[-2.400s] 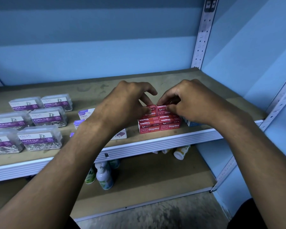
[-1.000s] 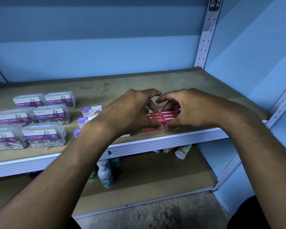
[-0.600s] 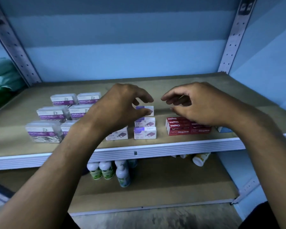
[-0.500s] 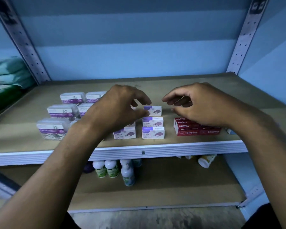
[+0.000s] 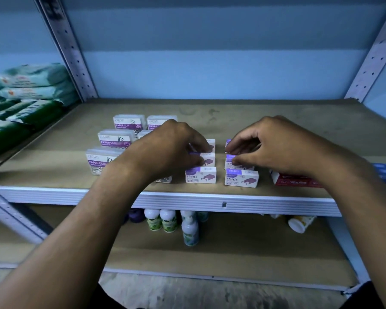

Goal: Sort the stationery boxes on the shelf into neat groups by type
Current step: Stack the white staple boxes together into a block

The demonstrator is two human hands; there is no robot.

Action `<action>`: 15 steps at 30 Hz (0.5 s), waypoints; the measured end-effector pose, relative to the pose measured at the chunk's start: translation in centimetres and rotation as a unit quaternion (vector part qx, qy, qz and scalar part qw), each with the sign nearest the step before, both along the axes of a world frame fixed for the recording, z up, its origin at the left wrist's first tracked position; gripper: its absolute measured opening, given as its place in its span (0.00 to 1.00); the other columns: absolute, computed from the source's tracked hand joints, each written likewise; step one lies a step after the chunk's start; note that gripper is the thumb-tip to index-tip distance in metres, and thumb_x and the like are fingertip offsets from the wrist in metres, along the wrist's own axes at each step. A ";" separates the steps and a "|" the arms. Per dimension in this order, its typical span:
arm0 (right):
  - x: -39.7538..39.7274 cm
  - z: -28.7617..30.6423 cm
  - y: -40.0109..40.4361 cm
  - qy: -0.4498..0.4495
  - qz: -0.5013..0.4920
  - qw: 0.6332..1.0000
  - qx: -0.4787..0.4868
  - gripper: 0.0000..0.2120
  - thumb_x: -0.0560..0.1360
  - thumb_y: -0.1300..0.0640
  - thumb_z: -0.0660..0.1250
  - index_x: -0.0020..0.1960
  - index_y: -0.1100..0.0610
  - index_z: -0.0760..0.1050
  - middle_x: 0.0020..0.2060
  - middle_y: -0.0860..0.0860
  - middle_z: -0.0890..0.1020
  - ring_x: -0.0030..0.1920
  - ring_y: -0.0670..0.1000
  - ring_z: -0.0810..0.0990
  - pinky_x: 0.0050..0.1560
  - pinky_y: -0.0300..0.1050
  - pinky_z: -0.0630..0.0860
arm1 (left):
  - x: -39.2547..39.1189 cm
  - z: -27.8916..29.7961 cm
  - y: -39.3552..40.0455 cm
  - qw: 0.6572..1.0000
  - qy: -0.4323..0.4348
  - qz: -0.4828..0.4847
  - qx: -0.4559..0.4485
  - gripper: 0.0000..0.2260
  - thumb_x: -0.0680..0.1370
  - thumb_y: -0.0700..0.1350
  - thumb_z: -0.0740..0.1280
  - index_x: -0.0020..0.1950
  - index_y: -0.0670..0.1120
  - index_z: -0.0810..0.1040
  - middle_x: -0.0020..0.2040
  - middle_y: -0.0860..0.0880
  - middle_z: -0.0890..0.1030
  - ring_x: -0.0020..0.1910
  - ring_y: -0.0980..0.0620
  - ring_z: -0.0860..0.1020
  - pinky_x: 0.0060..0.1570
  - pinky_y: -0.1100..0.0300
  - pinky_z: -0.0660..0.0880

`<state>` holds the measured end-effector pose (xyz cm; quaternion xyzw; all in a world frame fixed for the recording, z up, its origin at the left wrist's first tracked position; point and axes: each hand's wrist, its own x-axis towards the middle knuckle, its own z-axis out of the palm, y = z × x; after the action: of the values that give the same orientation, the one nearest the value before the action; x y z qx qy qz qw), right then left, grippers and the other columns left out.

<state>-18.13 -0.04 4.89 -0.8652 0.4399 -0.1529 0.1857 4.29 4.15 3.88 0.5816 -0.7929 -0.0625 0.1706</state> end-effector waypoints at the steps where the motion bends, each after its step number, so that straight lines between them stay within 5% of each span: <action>1: 0.1 -0.1 0.0 0.002 0.000 1.000 0.000 0.10 0.70 0.55 0.78 0.51 0.47 0.86 0.41 0.39 0.87 0.43 0.34 0.83 0.55 0.40 0.81 | 0.0 -0.1 -0.1 1.000 -0.003 -0.003 0.000 0.12 0.74 0.47 0.74 0.56 0.56 0.84 0.50 0.57 0.85 0.41 0.63 0.76 0.46 0.68 0.72; 15: 0.3 0.5 0.7 -0.004 -0.005 1.000 -0.024 0.09 0.71 0.55 0.78 0.50 0.44 0.86 0.41 0.37 0.86 0.43 0.33 0.82 0.49 0.32 0.78 | -0.4 0.7 0.8 0.999 0.035 -0.011 -0.013 0.10 0.74 0.44 0.74 0.53 0.53 0.86 0.47 0.56 0.86 0.44 0.59 0.82 0.48 0.60 0.79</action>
<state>-17.84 0.71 5.35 -0.8666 0.4396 -0.1683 0.1656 3.85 5.00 4.55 0.5679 -0.7936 -0.0742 0.2053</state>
